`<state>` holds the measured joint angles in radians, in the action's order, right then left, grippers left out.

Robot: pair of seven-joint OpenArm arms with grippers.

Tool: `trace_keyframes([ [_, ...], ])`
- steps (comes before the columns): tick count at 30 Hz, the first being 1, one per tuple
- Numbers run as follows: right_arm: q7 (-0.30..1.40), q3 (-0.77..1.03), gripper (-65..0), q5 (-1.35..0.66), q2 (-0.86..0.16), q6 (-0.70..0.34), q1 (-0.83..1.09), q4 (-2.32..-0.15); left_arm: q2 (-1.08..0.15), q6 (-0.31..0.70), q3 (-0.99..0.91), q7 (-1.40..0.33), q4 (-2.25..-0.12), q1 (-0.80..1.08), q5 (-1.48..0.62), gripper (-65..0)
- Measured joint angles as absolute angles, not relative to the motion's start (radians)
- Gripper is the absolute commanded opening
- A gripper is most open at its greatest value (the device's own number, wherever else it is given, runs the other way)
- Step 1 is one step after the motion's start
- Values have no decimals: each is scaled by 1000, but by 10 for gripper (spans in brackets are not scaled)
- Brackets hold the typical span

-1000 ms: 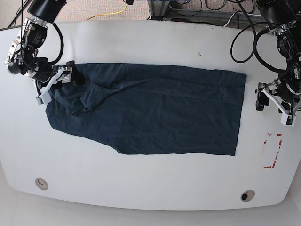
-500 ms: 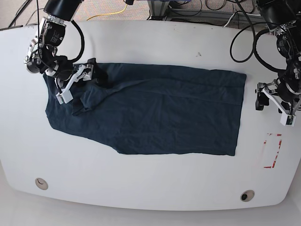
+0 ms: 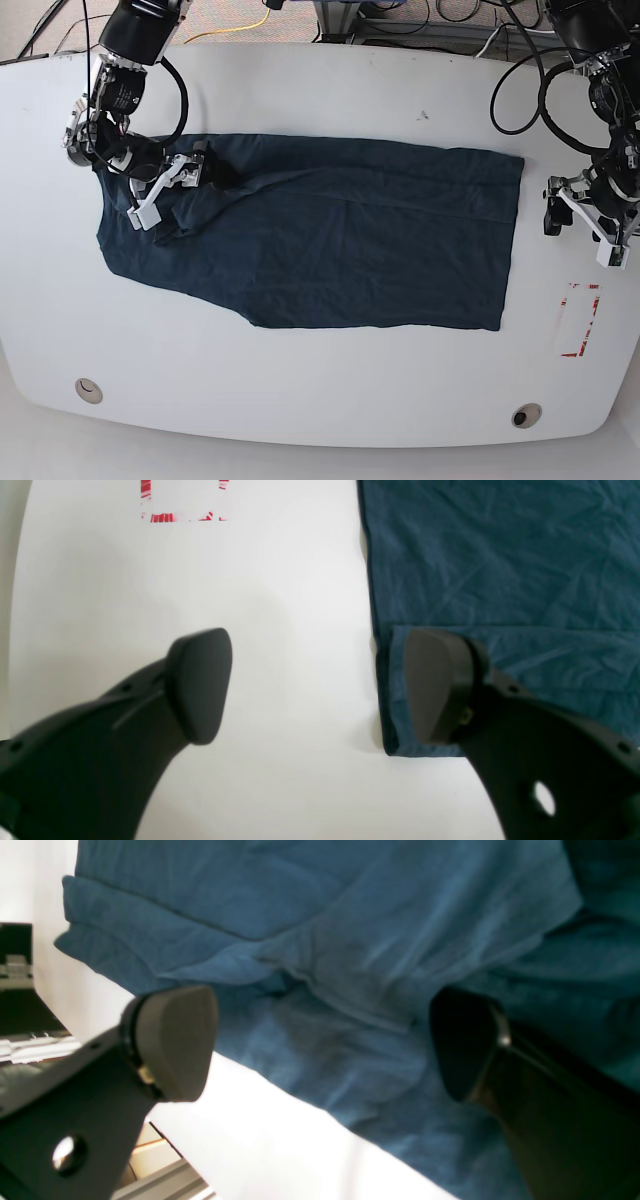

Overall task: Layout the t-shirt on the table in an organized manner, then fold the t-shirt properly
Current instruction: 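Drag the pinched sleeve fabric with the right gripper to smooth it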

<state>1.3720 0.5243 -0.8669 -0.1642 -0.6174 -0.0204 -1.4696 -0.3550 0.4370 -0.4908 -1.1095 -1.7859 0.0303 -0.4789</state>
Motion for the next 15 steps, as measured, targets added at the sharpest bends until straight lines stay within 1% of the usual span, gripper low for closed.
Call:
trace_keyframes([
  [9, 1370, 519, 0, -869, -163, -611, -70, -1477, -355, 437, -491, -1110, -1785, 30, -479, -139],
  [15, 1373, 476, 0, -860, -159, -610, -129, -1476, -355, 437, -491, -1110, -1784, 30, -479, -139],
])
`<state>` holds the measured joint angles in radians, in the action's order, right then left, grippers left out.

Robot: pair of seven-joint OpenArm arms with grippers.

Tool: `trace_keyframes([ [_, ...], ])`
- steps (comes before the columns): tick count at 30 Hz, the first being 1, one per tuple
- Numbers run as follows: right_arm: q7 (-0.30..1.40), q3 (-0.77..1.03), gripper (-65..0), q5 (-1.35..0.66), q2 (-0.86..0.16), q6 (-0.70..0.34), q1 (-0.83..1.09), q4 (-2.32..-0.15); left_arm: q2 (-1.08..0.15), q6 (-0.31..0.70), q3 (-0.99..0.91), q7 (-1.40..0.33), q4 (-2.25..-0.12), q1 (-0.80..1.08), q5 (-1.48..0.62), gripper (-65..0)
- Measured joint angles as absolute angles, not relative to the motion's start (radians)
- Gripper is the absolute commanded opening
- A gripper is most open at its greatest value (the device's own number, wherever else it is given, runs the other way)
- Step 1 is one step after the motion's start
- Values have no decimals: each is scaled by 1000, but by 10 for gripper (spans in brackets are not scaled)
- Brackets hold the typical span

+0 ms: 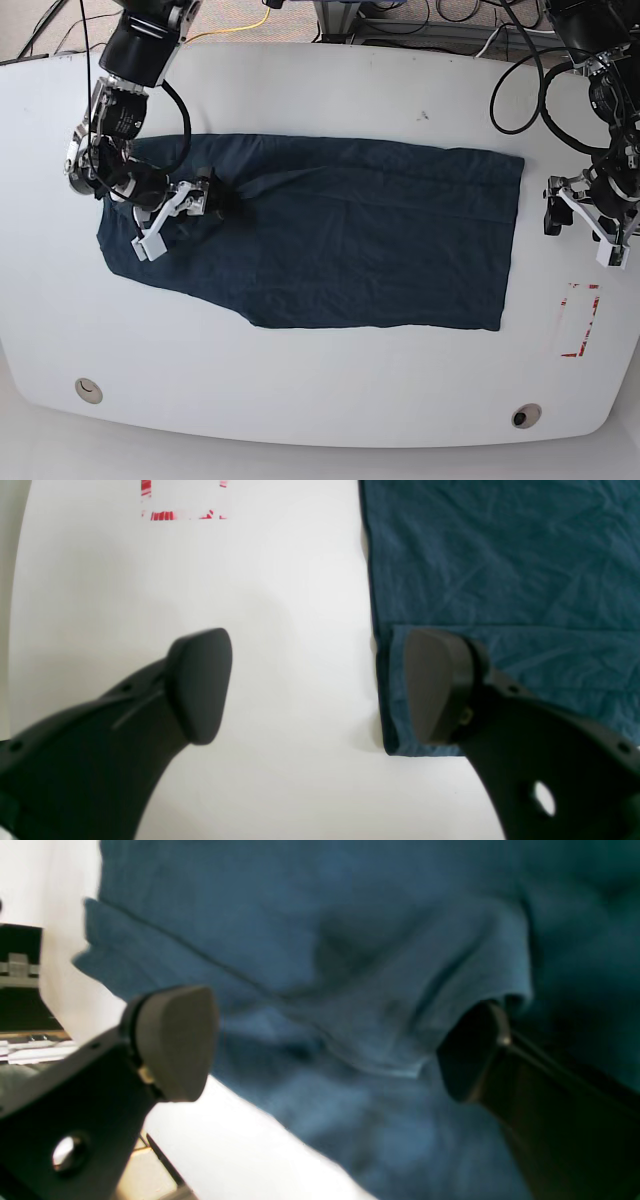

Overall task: Layout the t-shirt on the table in an organized manner, then fold the t-shirt properly
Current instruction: 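Drag the pinched sleeve fabric with the right gripper to smooth it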

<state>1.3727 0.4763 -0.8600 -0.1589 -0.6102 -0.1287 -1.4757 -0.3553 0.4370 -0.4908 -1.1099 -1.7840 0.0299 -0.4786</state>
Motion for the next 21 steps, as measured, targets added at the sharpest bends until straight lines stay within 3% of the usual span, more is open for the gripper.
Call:
trace_keyframes([
  [16, 1370, 478, 0, -873, -165, -610, -358, -1353, -358, 437, -489, -1110, -1784, 22, -478, -139],
  [21, 1399, 487, 0, -878, -233, -610, -334, -1380, -358, 434, -488, -1110, -1784, 22, -478, -139],
])
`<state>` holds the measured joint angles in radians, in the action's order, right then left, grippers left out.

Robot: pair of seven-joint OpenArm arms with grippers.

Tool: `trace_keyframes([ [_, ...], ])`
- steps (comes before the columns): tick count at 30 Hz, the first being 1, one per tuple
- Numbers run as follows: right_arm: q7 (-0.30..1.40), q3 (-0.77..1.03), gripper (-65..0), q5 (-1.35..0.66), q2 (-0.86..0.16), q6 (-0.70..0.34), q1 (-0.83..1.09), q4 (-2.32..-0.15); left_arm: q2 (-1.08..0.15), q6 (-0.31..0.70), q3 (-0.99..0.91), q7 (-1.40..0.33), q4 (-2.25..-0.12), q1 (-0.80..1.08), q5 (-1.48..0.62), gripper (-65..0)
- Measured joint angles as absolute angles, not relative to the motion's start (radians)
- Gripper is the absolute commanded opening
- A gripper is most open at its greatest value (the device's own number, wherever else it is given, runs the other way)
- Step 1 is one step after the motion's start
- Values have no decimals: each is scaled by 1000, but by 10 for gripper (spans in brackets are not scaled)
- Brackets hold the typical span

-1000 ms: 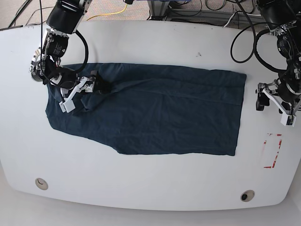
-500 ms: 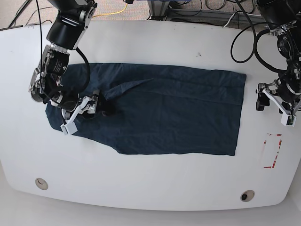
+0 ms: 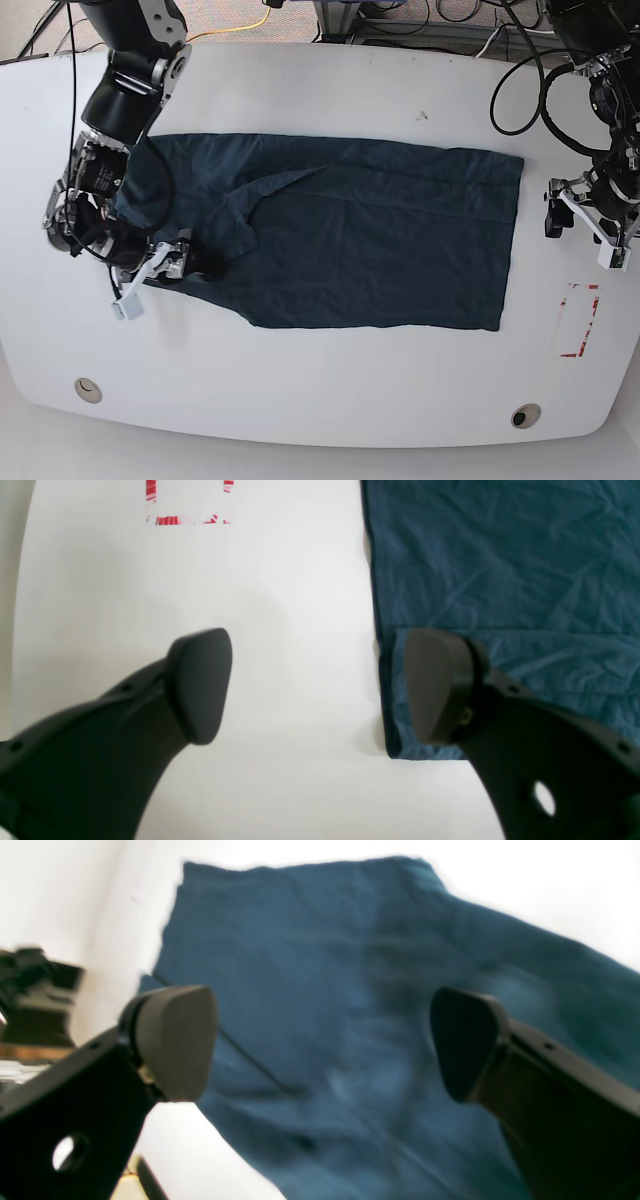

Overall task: Layout the t-shirt on the table in an organized manner, then fold the t-shirt properly
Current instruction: 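Drag the pinched sleeve fabric with the right gripper to smooth it, then move the right gripper to the shirt corner and grasp it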

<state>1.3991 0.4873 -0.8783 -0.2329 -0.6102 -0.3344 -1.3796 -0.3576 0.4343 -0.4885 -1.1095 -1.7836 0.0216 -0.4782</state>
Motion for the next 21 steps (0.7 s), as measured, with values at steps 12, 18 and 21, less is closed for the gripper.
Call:
trace_keyframes([
  [12, 1367, 491, 0, -817, -430, -611, -31, -1707, -361, 438, -486, -893, -1787, 102, -481, -139],
  [18, 1280, 493, 0, -636, -451, -611, 95, -1834, -357, 437, -485, -862, -1780, 113, -472, -139],
  [21, 1227, 489, 0, -591, -446, -626, 132, -1835, -358, 437, -485, -844, -1780, 102, -476, -139],
])
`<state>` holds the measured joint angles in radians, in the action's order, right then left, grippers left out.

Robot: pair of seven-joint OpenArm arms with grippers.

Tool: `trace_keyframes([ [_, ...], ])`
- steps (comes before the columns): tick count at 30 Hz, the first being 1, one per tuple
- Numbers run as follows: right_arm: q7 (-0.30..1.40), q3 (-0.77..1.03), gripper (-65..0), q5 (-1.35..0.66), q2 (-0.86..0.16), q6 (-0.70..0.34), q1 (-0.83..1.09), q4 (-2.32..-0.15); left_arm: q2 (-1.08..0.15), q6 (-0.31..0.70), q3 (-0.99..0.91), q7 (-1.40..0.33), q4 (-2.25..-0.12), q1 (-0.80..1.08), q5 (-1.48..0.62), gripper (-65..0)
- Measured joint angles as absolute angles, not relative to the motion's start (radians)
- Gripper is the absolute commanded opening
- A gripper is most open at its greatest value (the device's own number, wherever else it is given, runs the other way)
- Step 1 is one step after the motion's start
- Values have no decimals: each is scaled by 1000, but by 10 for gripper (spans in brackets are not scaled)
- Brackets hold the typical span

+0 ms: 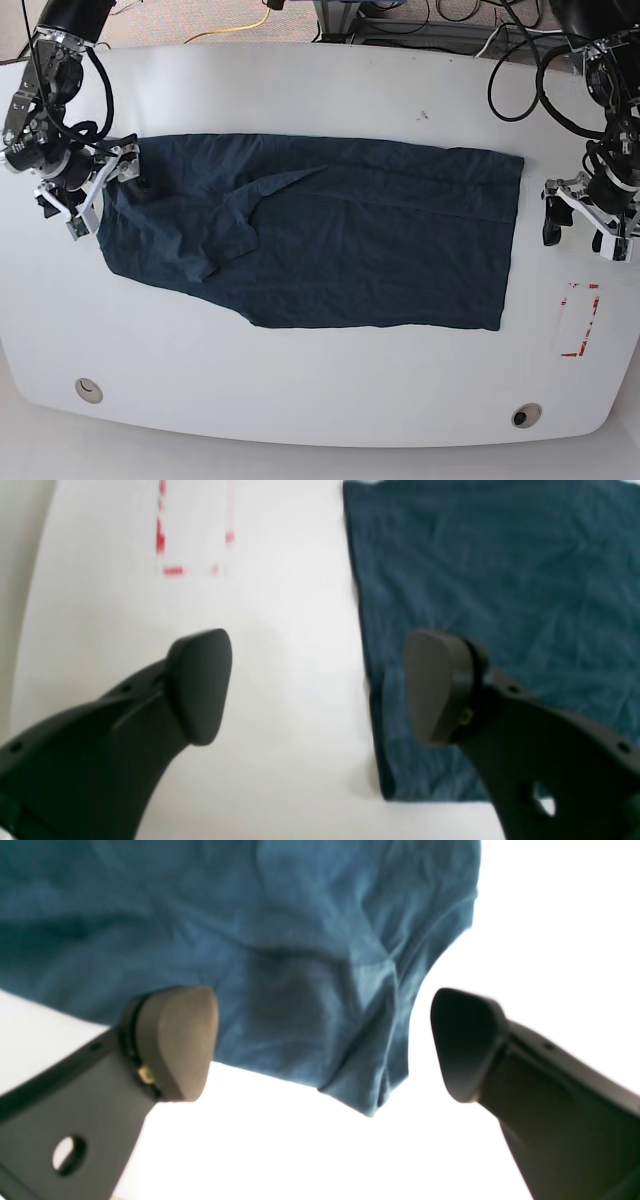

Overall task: Layout the t-shirt on the table in an organized manner, then fold the t-shirt properly
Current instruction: 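Move the right gripper to the shirt corner and grasp it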

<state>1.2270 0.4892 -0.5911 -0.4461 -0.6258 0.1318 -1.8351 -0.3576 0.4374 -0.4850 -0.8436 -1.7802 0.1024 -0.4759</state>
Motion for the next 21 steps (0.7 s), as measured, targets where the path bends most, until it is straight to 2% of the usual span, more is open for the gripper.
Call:
trace_keyframes([
  [8, 1096, 487, 0, -542, -443, -631, 157, -1693, -355, 435, -485, -850, -1713, 103, -474, -139],
  [13, 1047, 490, 0, -534, -443, -694, 156, -1579, -355, 434, -484, -859, -1707, 102, -475, -139],
  [21, 943, 490, 0, -527, -443, -693, 159, -1464, -358, 436, -484, -859, -1708, 108, -475, -139],
])
